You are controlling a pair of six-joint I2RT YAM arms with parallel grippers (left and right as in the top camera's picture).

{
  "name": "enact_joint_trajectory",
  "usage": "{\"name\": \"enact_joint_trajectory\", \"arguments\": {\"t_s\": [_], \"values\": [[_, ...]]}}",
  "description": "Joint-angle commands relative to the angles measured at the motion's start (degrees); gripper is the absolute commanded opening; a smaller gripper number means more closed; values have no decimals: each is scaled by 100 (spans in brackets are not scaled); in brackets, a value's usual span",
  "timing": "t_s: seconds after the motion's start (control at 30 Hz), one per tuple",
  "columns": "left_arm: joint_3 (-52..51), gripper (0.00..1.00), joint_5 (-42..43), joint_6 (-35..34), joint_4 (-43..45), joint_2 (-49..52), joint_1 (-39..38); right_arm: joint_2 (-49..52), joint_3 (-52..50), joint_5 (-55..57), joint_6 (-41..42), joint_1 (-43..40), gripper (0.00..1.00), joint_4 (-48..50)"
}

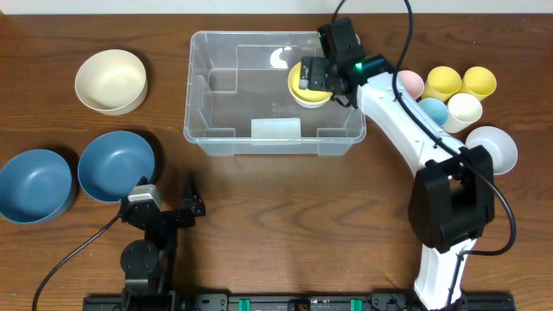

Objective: Pack container
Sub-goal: 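Place the yellow bowl onto the white bowl in the bin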

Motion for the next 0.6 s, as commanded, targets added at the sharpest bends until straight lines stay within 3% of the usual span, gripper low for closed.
{"name": "enact_joint_trajectory", "arguments": {"t_s": [0.0,0.27,0.57], "values": [[-107,98,-50,-11,-212,-33,24,-63,968,-61,-356,273,95,-697],[-107,98,-50,-11,-212,-33,24,-439,2811,-28,199,0,98,-3388],[-107,98,-50,-11,-212,-33,24,-1279,2983,382,841,-2031,98,-5204]]}}
